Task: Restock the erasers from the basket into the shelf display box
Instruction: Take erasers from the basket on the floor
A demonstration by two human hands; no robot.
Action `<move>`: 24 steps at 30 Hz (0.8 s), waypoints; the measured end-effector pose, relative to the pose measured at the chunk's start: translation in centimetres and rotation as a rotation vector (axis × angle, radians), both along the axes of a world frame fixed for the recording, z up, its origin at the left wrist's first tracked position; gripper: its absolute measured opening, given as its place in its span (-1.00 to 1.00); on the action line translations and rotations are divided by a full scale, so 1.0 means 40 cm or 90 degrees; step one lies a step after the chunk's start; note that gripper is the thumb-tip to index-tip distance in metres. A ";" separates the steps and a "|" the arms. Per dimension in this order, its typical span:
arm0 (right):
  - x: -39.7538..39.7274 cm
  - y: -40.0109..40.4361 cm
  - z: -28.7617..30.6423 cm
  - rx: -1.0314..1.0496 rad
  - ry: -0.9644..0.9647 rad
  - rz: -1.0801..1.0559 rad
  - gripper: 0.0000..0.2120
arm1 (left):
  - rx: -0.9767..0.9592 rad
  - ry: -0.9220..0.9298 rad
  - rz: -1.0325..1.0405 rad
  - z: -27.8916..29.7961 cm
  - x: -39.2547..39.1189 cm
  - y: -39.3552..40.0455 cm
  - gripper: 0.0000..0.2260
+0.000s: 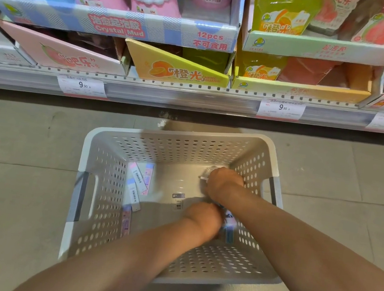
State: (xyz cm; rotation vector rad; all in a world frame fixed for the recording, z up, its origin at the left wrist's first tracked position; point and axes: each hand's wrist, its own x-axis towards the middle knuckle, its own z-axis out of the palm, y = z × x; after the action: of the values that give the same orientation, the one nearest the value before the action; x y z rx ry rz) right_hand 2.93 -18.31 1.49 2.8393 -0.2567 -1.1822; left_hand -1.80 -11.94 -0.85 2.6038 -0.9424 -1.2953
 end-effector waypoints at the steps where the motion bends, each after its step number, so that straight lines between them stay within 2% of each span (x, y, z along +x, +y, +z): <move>1: 0.000 0.000 0.000 0.005 -0.001 -0.004 -0.68 | 0.002 -0.017 -0.019 0.006 0.001 0.002 -0.65; 5: 0.001 -0.008 0.023 0.013 -0.016 0.007 -0.68 | 0.016 -0.031 -0.103 0.018 0.010 0.027 -0.67; 10: -0.004 -0.006 0.048 0.007 0.024 -0.011 -0.68 | 0.122 -0.019 -0.157 0.027 0.035 0.098 -0.72; 18: -0.081 0.028 0.069 0.003 0.176 -0.074 -0.63 | 0.180 0.016 -0.087 0.046 0.069 0.175 -0.80; 21: -0.097 0.040 0.078 0.031 0.196 -0.102 -0.62 | 0.177 0.011 -0.052 0.041 0.074 0.192 -0.88; 24: -0.108 0.042 0.090 0.047 0.187 -0.119 -0.63 | 0.158 0.005 0.039 0.035 0.081 0.204 -0.78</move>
State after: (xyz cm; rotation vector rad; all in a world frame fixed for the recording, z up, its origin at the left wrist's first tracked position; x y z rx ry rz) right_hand -1.39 -16.64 5.10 2.6986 -0.4783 -1.6555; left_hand 1.44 -3.76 0.53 2.7804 -0.7364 -1.4917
